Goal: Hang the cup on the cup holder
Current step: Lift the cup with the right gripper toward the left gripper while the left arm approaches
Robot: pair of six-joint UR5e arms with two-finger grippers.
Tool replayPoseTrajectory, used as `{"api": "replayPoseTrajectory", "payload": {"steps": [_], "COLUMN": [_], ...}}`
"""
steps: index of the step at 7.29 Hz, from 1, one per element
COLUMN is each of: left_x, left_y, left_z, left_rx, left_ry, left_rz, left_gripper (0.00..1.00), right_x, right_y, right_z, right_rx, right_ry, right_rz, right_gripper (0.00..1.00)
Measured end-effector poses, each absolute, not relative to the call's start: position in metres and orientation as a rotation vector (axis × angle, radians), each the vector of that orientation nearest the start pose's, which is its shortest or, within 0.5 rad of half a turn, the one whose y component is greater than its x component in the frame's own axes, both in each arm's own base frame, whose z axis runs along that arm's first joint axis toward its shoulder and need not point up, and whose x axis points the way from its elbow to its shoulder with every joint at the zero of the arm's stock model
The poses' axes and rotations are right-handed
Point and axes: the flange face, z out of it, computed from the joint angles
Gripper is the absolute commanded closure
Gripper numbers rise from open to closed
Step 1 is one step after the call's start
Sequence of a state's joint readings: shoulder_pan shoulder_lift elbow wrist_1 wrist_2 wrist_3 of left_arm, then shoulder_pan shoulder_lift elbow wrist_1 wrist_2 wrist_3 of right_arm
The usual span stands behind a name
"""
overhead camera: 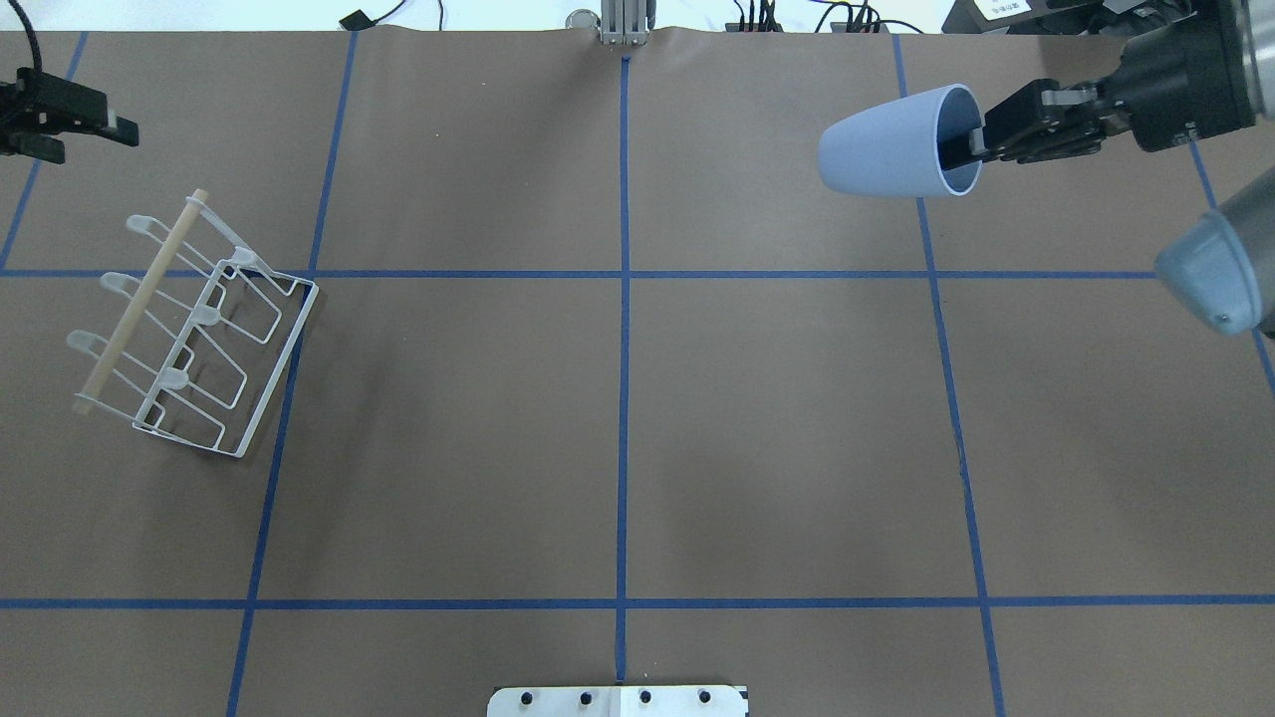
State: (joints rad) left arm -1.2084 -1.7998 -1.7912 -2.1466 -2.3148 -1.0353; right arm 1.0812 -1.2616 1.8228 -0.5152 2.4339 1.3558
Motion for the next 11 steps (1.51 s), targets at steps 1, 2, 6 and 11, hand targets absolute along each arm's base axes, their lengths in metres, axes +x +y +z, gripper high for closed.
{"api": "replayPoseTrajectory", "payload": {"steps": [1,2,6,11], "left_x": [0.152,0.163,0.188,0.243], "left_y": [-0.555,-0.552,-0.512,-0.428], "left_z": [0.317,0.283,0.196,0.107], "left_rx": [0.303,0.299,0.131,-0.147], "left_ry": [1.22,1.309,1.703,1.891], "left_rz": [-0.26,-0.295,-0.408,-0.291], "left_gripper": [0.08,0.04,0.02,0.02], "right_x": [-0.22,-0.238,-0.253,-0.3], "right_y": [-0.47,-0.456,-0.419,-0.374], "right_z": [0.246,0.239,0.218,0.181], "right_rx": [0.39,0.393,0.402,0.261], "right_ry": [-1.676,-1.771,-2.041,-2.198], "right_rz": [0.052,0.097,0.154,-0.004], "right_gripper": [1.0,1.0,1.0,1.0]}}
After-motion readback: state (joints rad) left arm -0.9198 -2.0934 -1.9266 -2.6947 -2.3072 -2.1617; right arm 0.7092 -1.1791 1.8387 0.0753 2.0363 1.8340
